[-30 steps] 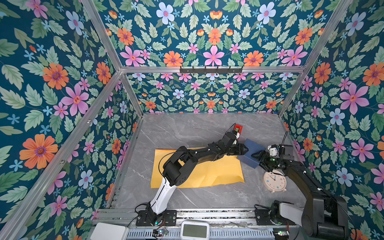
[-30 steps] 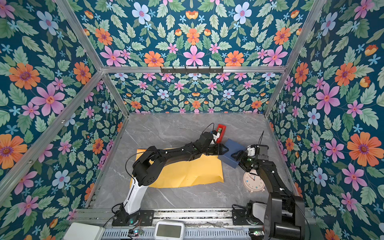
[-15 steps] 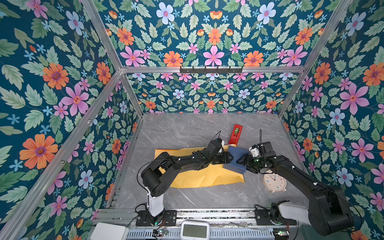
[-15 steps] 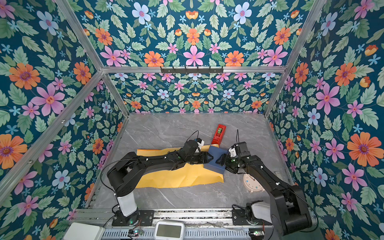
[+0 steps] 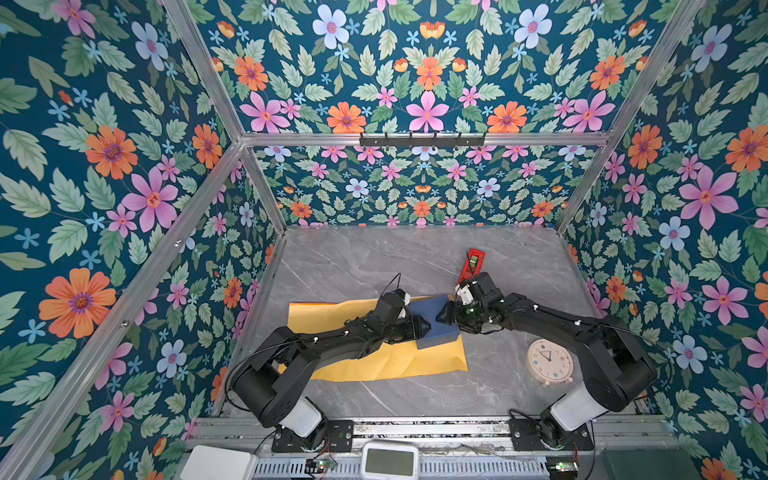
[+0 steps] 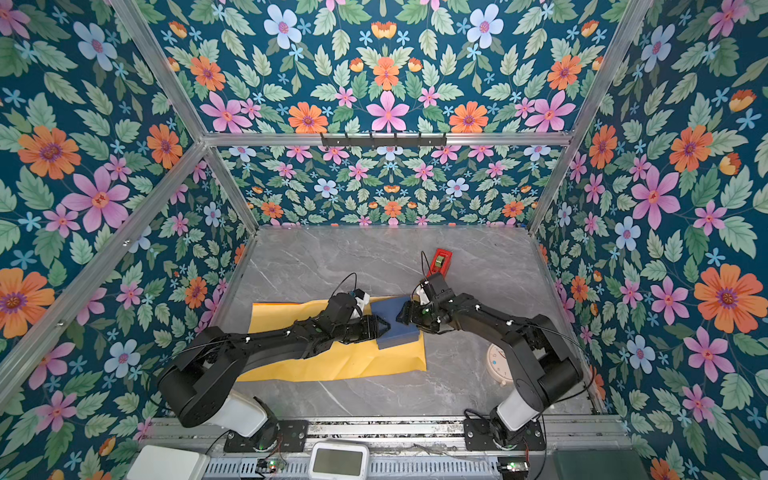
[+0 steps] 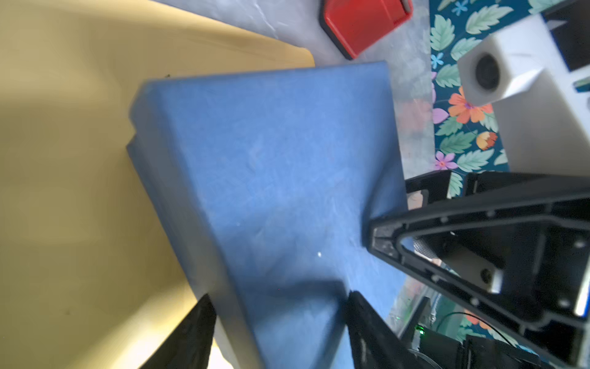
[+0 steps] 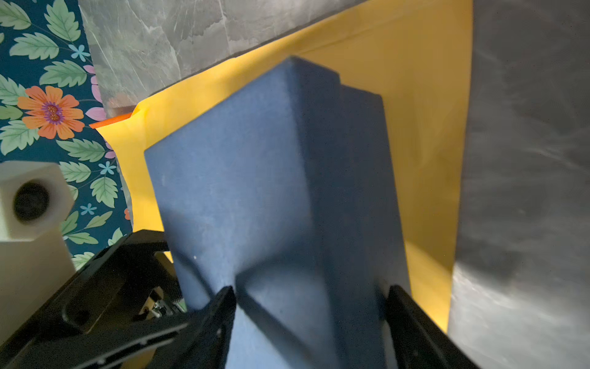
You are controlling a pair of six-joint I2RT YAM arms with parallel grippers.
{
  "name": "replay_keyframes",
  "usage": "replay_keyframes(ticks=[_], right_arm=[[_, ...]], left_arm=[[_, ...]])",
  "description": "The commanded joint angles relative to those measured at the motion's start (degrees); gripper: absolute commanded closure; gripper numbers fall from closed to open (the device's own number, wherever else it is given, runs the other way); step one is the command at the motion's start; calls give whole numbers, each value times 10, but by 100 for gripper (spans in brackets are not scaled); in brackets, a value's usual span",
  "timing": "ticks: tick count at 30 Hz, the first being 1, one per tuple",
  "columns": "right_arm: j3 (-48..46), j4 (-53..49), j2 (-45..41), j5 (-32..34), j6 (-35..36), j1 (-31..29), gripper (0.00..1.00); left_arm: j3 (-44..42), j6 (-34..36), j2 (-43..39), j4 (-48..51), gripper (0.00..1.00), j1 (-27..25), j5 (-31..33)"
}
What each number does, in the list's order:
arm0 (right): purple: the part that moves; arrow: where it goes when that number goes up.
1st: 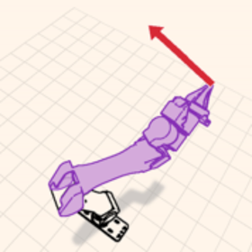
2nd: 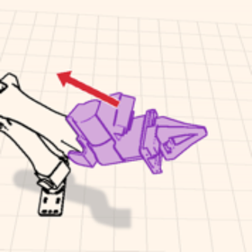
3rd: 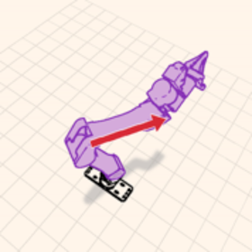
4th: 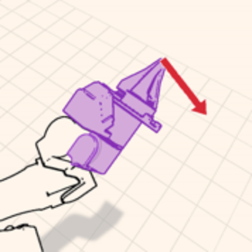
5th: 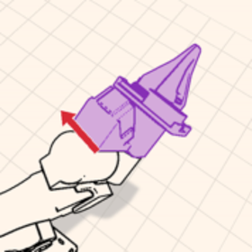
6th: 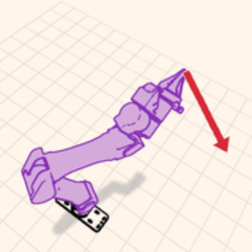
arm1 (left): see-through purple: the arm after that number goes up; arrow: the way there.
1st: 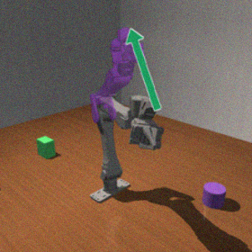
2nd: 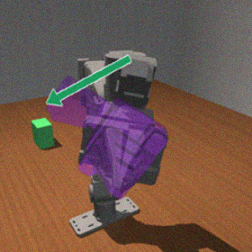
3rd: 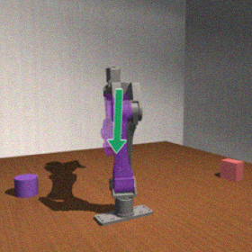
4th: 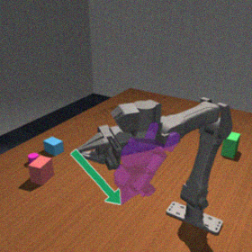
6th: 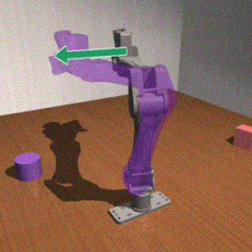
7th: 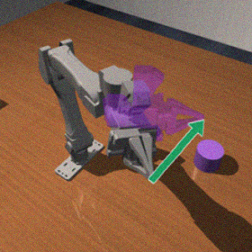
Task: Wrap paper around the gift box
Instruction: 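Lift the blue box with both grippers and set it onto the yellow paper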
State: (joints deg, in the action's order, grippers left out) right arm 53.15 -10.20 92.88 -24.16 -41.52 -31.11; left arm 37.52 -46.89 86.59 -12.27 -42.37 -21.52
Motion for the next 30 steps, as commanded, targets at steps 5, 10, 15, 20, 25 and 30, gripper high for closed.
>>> replay_keyframes(ticks=[5,10,15,20,25,30], right_arm=[[45,73,44,-66,-13,-21,16],[24,-57,-18,-13,54,0,11],[-69,-92,-90,-11,56,31,14],[-120,-15,-74,-52,-18,-13,19],[-163,79,-52,-73,-82,-18,29],[-183,141,-39,-80,-118,-20,38]], left_arm=[[-14,61,-53,74,28,44,6],[-33,71,-82,107,25,70,55],[-51,76,-124,110,20,101,59],[-50,83,-147,116,19,147,55],[-35,102,-145,124,19,168,58],[-45,104,-123,109,18,182,52]])
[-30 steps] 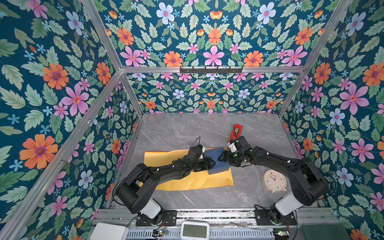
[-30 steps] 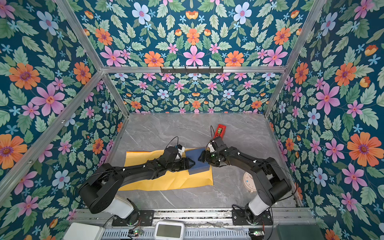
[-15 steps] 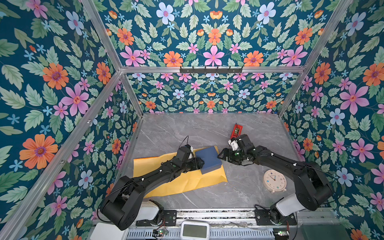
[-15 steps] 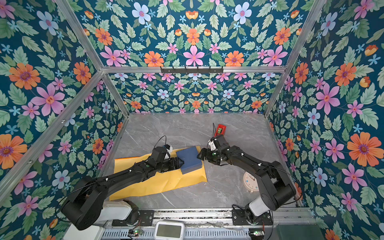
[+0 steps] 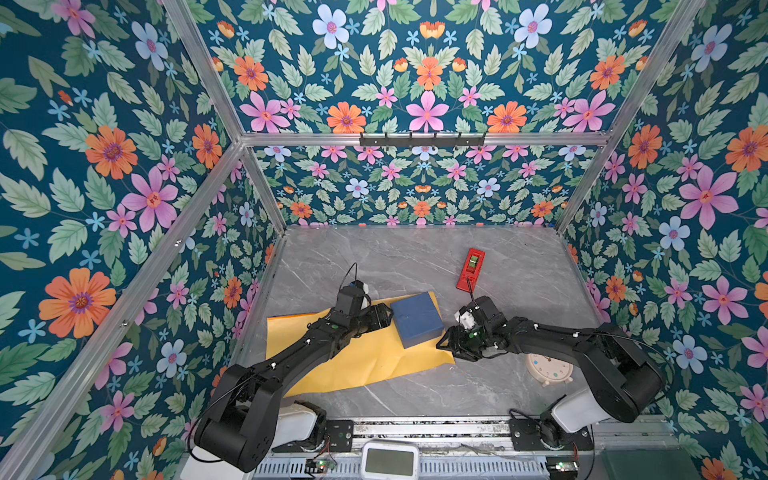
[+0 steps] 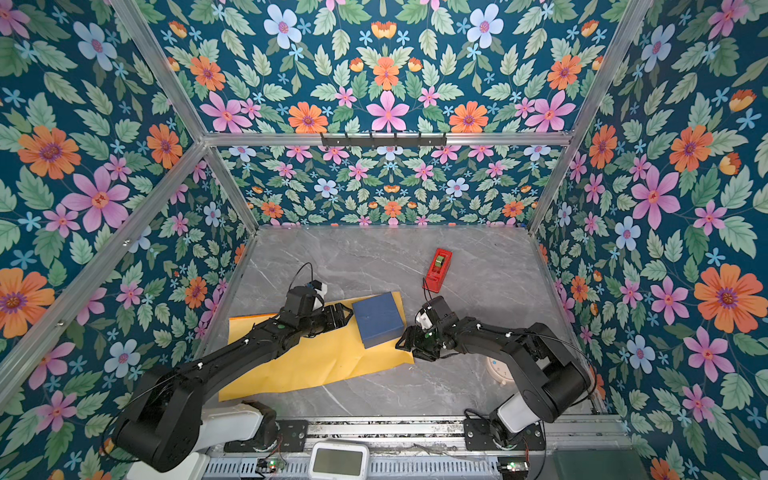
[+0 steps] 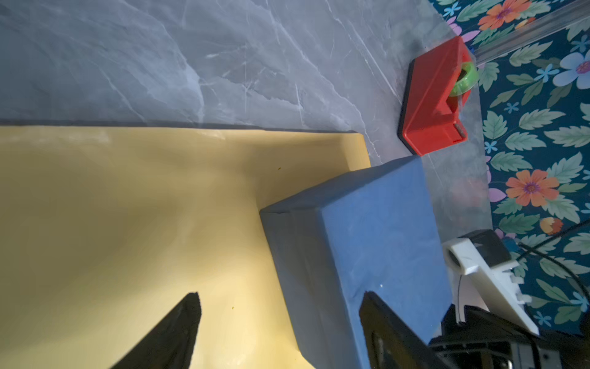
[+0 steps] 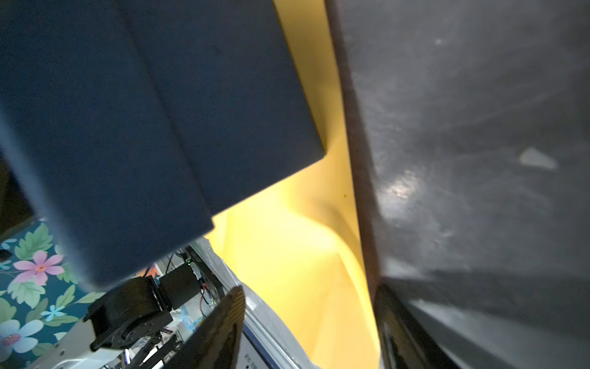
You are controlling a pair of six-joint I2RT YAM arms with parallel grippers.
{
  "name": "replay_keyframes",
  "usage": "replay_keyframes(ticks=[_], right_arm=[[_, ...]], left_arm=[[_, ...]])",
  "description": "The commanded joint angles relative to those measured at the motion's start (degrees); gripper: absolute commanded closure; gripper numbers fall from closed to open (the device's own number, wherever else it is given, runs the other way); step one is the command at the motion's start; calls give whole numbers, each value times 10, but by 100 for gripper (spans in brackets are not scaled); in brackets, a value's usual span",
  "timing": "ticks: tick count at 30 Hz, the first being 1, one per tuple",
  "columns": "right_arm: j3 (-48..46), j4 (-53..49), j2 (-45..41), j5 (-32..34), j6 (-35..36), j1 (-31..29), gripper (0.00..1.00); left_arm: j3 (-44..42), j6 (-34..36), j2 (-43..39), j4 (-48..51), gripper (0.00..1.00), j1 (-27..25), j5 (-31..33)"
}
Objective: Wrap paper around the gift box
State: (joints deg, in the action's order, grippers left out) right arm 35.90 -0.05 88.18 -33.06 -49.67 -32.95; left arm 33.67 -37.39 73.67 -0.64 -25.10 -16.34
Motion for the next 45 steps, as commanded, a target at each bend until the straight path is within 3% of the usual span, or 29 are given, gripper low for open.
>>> replay_keyframes(ticks=[1,8,13,17,20,24,34,40,45], right_arm=[[-14,50,9,10,-41,-1,40],[-41,123,9,33,-44,-1,54],[-48,159,31,40,-49,0,73],[-41,146,39,45,-40,0,94],[-37,107,28,57,-31,6,100],[-32,26,-1,62,0,29,100],[-67,-181,-136,114,64,97,100],[-74,-219,-190,123,98,127,100],[-95,-169,-200,66,104,176,100]], left_arm=[[-12,4,9,-18,19,18,-9],[-33,-6,24,-55,19,37,-30],[-39,-2,34,-54,20,37,-19],[-34,5,58,-41,21,38,0],[-11,13,104,-40,25,36,-30],[10,6,154,-67,26,10,-53],[131,-17,262,-83,27,-84,-42],[153,-4,203,-73,23,-99,55],[248,80,196,-33,18,-199,143]])
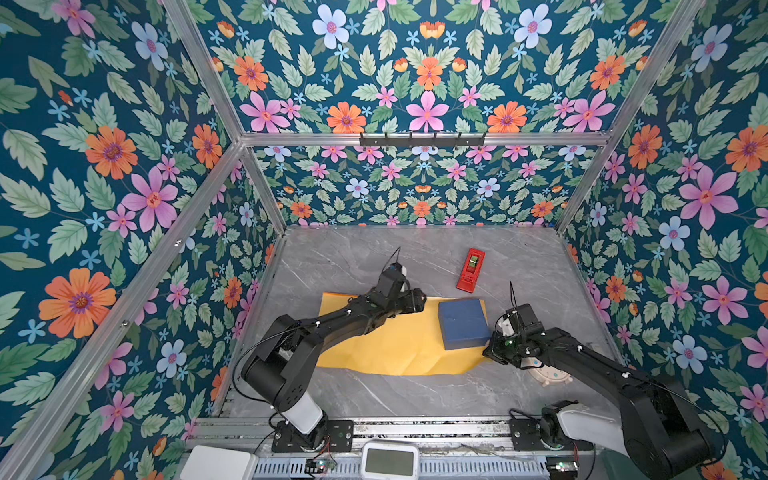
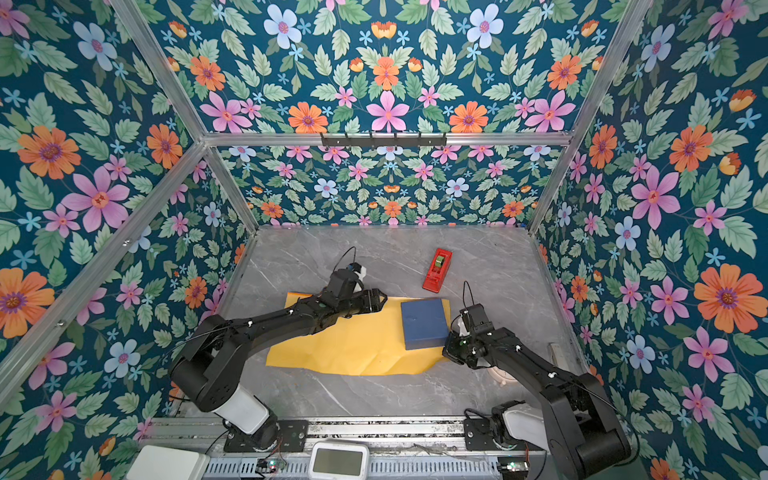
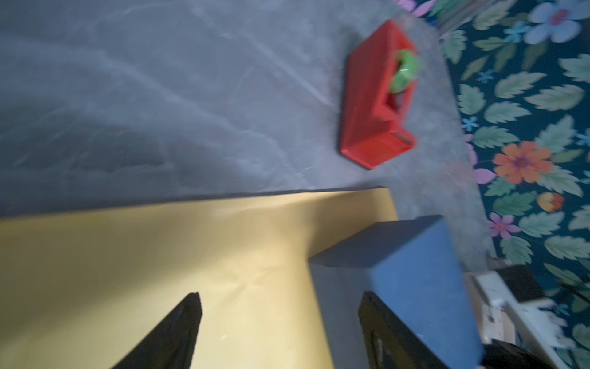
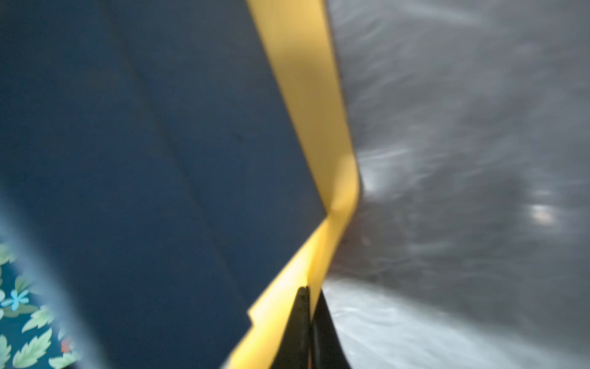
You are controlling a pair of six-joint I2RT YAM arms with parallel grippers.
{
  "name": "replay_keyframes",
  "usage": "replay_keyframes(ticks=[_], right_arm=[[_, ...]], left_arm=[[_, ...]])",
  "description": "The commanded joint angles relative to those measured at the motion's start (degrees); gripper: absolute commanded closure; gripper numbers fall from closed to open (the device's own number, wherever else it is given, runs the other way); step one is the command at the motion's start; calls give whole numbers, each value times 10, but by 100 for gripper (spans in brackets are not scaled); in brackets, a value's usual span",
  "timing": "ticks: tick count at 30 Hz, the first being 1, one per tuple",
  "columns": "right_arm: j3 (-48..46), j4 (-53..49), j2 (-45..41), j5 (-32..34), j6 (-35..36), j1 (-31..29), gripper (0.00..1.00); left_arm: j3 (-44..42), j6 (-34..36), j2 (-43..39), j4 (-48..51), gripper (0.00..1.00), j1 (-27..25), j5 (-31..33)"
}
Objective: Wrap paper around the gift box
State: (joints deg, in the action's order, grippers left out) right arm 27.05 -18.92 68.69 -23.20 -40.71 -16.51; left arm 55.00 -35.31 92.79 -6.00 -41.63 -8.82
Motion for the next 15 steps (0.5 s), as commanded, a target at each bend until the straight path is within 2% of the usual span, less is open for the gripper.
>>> replay_keyframes(ticks=[1,3,6,9,12,15], right_arm=[[-8,29,-8,-38,11,14,100],[-8,40,-9,-44,8,15,97],[-1,23,-3,-38,20,28,83],[-13,36,2,-52,23,68,79],[-25,62,17,-72,9,84,83],[-42,96,22,-90,-12,84,93]], left_arm=[[57,72,18,22,18,-53,77],[99,93,47,33,18,-79,83],[160,118,89,64,18,-105,88],[209,137,126,71,18,-124,71],[270,164,172,100,17,-147,81],[335,187,219,152,16,-168,110]])
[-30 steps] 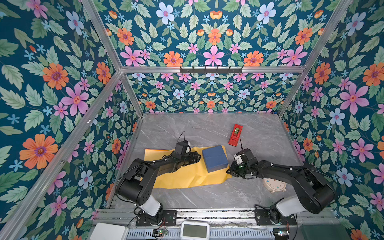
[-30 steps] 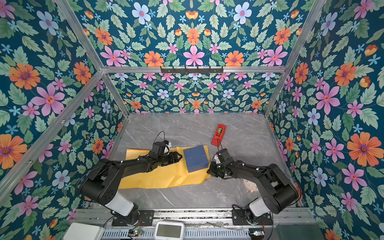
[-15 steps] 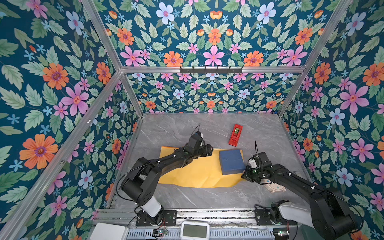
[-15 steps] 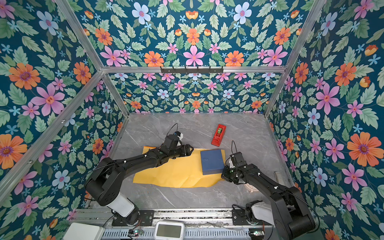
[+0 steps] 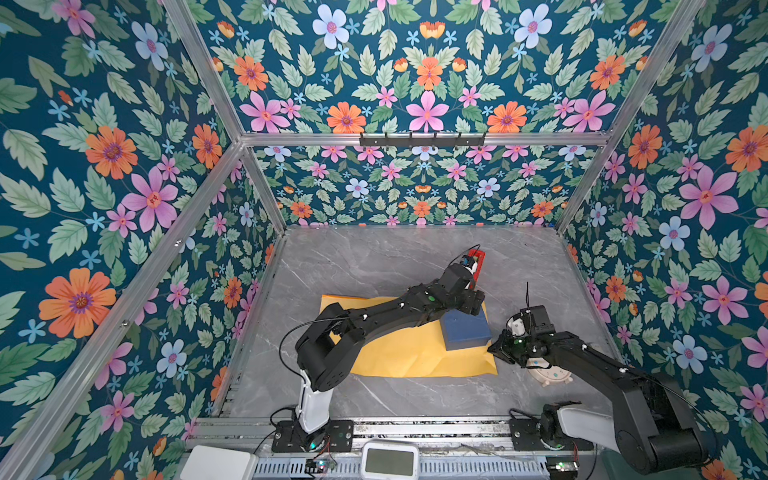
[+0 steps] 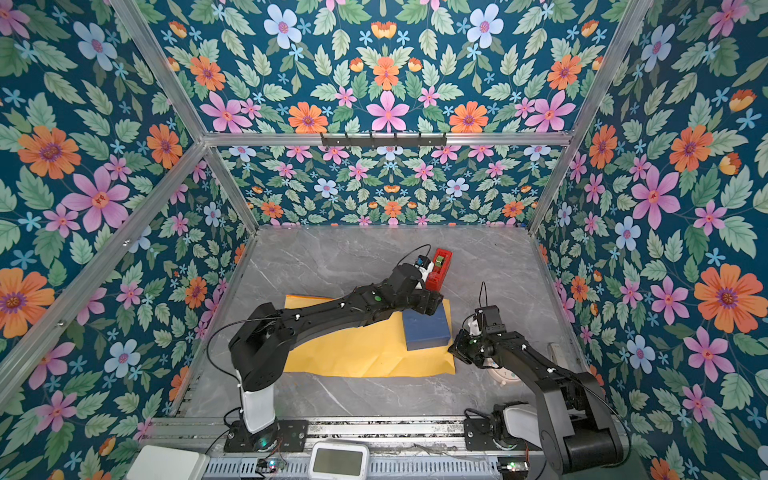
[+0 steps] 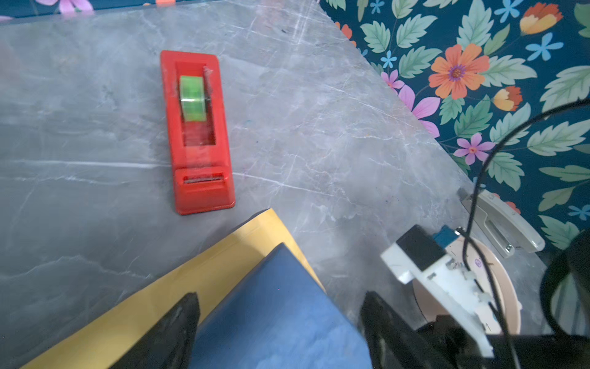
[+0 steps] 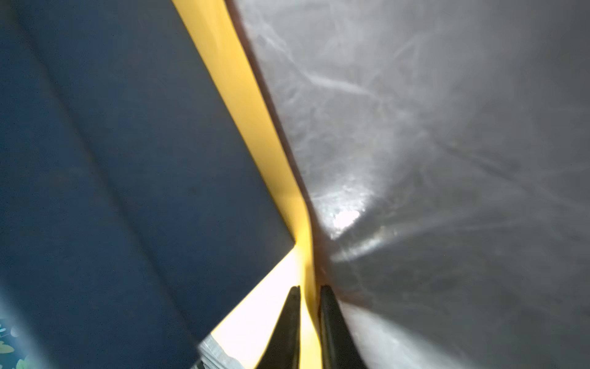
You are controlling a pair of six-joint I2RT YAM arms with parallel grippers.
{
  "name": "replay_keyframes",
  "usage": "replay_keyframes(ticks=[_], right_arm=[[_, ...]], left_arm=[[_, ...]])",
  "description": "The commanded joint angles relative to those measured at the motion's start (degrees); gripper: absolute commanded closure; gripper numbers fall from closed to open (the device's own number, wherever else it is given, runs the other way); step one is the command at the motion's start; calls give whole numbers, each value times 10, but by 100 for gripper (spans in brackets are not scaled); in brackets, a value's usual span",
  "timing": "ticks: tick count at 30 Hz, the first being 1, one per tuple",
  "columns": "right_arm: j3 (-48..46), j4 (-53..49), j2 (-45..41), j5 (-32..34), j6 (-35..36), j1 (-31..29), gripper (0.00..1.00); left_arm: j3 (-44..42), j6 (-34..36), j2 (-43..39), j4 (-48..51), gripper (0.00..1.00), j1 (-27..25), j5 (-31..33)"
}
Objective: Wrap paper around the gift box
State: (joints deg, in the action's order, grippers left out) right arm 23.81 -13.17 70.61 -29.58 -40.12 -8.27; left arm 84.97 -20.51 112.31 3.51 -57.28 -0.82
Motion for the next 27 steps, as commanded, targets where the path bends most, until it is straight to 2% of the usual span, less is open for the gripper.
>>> replay_keyframes(ticks=[1,5,11,17,27], right_arm=[[-14,48,2,-28,-23,2,97],[-31,74,-1,-33,-42,2,100],[-51,89,-22,-19,-62,4,100],[-57,94,-27,-8,-70,3,100],[-58,110,-11,-10,-83,3,100]], left_arm=[[55,45,40,72,16,-17,38],[120,55,95,135,14,-30,71],[140,64,119,171,12,-32,103],[134,82,122,196,12,-32,112],[55,149,67,197,12,-24,132]])
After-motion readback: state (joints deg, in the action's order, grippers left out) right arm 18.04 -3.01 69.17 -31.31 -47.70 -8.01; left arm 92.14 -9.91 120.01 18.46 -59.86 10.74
